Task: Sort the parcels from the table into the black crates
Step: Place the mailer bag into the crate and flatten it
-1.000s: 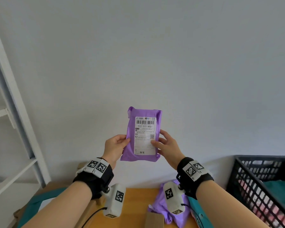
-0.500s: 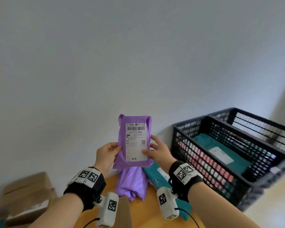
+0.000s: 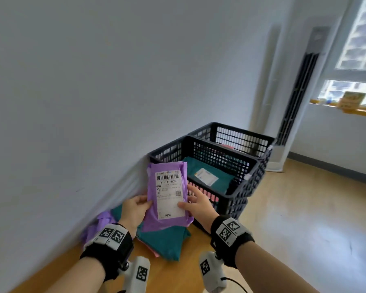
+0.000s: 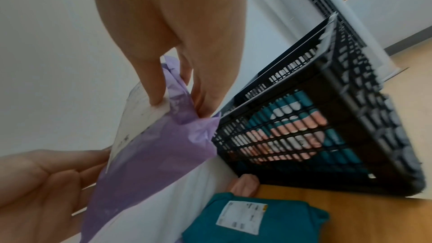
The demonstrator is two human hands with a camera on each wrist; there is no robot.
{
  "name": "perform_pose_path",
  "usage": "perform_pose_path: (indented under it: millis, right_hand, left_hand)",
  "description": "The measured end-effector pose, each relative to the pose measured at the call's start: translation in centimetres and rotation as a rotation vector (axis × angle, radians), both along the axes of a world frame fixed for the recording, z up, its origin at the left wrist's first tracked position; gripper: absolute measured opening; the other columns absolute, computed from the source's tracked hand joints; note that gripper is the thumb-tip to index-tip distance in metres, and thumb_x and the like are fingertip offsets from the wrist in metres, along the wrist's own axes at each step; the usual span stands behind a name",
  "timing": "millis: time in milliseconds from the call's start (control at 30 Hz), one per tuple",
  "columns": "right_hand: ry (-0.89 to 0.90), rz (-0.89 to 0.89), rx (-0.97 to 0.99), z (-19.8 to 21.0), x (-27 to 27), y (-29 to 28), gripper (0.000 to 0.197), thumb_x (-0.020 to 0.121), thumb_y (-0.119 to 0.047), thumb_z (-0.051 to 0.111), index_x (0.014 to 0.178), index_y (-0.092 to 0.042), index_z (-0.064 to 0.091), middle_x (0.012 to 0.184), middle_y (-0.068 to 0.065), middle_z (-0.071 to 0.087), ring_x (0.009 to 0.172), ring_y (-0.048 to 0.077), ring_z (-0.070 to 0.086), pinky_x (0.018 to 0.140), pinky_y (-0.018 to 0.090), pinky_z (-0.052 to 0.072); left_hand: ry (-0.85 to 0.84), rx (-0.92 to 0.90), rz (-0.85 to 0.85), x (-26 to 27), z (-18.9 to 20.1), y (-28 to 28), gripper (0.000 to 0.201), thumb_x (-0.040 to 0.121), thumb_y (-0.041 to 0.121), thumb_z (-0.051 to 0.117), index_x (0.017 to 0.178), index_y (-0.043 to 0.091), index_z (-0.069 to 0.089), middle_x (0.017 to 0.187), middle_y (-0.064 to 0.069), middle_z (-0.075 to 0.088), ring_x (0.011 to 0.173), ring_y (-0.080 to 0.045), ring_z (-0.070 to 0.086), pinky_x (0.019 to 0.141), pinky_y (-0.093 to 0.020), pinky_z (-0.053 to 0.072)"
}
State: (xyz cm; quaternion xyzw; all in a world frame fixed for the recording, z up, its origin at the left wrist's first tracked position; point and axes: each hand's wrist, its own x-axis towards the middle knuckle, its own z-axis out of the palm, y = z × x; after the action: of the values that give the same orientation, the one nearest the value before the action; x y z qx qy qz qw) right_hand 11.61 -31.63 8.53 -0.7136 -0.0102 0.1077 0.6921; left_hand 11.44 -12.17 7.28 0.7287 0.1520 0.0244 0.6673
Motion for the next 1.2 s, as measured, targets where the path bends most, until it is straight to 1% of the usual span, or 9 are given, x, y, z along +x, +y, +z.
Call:
perform_pose_path:
  millis: [100, 267, 433, 533, 633, 733, 867, 967, 1200]
  right_hand:
    - [0.024, -0.044, 0.002, -0.8, -1.1, -4.1, 0.053, 0.087, 0.003, 0.062, 0.134, -0.013, 0.042, 0.119, 0.014, 0.063, 0.109, 0.028, 0.062, 0.09, 0.043, 0.054]
    - [0.019, -0.074, 0.024, -1.7, -3.9, -11.5, 0.053, 0.086, 0.005, 0.061, 0.131, -0.016, 0.044, 0.117, 0.014, 0.063, 0.106, 0.029, 0.063, 0.083, 0.039, 0.057]
    - [0.033, -0.082, 0.018, -2.8, -6.9, -19.5, 0.055, 0.084, 0.007, 0.062, 0.132, -0.015, 0.045, 0.111, 0.014, 0.063, 0.103, 0.03, 0.063, 0.082, 0.047, 0.057]
    - [0.035, -0.085, 0.035, -3.4, -8.2, -24.3, 0.052, 0.082, 0.008, 0.062, 0.126, -0.017, 0.048, 0.111, 0.017, 0.063, 0.104, 0.033, 0.063, 0.082, 0.052, 0.056]
    - [0.051, -0.111, 0.07, -3.7, -9.2, -28.6, 0.053, 0.081, 0.009, 0.062, 0.122, -0.02, 0.048, 0.111, 0.018, 0.062, 0.103, 0.034, 0.063, 0.082, 0.051, 0.056]
    - [0.064, -0.128, 0.1, -4.0, -9.5, -32.4, 0.056, 0.081, 0.009, 0.062, 0.126, -0.021, 0.047, 0.113, 0.019, 0.062, 0.103, 0.032, 0.064, 0.083, 0.05, 0.056]
    - [0.067, -0.138, 0.137, -4.1, -8.7, -36.5, 0.055, 0.08, 0.009, 0.062, 0.123, -0.023, 0.048, 0.115, 0.019, 0.061, 0.105, 0.033, 0.063, 0.085, 0.049, 0.056]
    - [0.05, -0.143, 0.153, -3.8, -6.7, -39.2, 0.056, 0.081, 0.008, 0.064, 0.122, -0.025, 0.048, 0.115, 0.017, 0.062, 0.105, 0.032, 0.063, 0.082, 0.047, 0.057]
    - [0.045, -0.185, 0.127, -3.5, 1.4, -45.1, 0.063, 0.081, 0.006, 0.064, 0.132, -0.024, 0.042, 0.117, 0.018, 0.061, 0.104, 0.032, 0.064, 0.08, 0.045, 0.058]
  left_hand:
    - [0.027, -0.016, -0.066, -0.2, -0.4, -4.2, 0.017, 0.089, 0.003, 0.061, 0.106, 0.0, 0.065, 0.102, -0.017, 0.069, 0.088, -0.029, 0.061, 0.068, -0.031, 0.049]
    - [0.046, 0.015, -0.108, -1.6, -1.2, -11.6, 0.019, 0.089, 0.003, 0.061, 0.107, -0.001, 0.066, 0.103, -0.018, 0.069, 0.089, -0.029, 0.062, 0.074, -0.034, 0.049]
    - [0.071, 0.022, -0.114, -4.4, -2.0, -19.6, 0.018, 0.089, 0.002, 0.061, 0.105, -0.003, 0.066, 0.102, -0.02, 0.069, 0.083, -0.026, 0.061, 0.069, -0.03, 0.047]
    - [0.061, 0.028, -0.128, -5.9, -1.6, -24.4, 0.017, 0.09, 0.001, 0.059, 0.105, -0.005, 0.065, 0.101, -0.019, 0.067, 0.087, -0.028, 0.06, 0.073, -0.032, 0.048]
    - [0.041, 0.046, -0.153, -6.9, -1.1, -28.8, 0.017, 0.09, 0.0, 0.058, 0.105, -0.004, 0.064, 0.103, -0.019, 0.066, 0.089, -0.028, 0.06, 0.075, -0.033, 0.048]
    - [0.051, 0.067, -0.175, -7.3, -1.1, -32.6, 0.018, 0.09, 0.0, 0.058, 0.106, -0.004, 0.063, 0.1, -0.018, 0.066, 0.082, -0.024, 0.06, 0.067, -0.029, 0.049]
    - [0.076, 0.061, -0.205, -6.2, -0.7, -36.7, 0.013, 0.091, -0.002, 0.056, 0.102, -0.001, 0.062, 0.084, -0.009, 0.063, 0.068, -0.016, 0.058, 0.051, -0.019, 0.049]
    - [0.081, 0.065, -0.234, -3.8, -0.1, -39.3, 0.015, 0.091, -0.002, 0.056, 0.105, -0.001, 0.061, 0.087, -0.011, 0.063, 0.067, -0.016, 0.057, 0.055, -0.024, 0.048]
    - [0.058, 0.066, -0.292, 4.4, 0.4, -45.0, 0.024, 0.09, -0.004, 0.057, 0.113, -0.004, 0.058, 0.106, -0.019, 0.065, 0.084, -0.025, 0.061, 0.061, -0.026, 0.049]
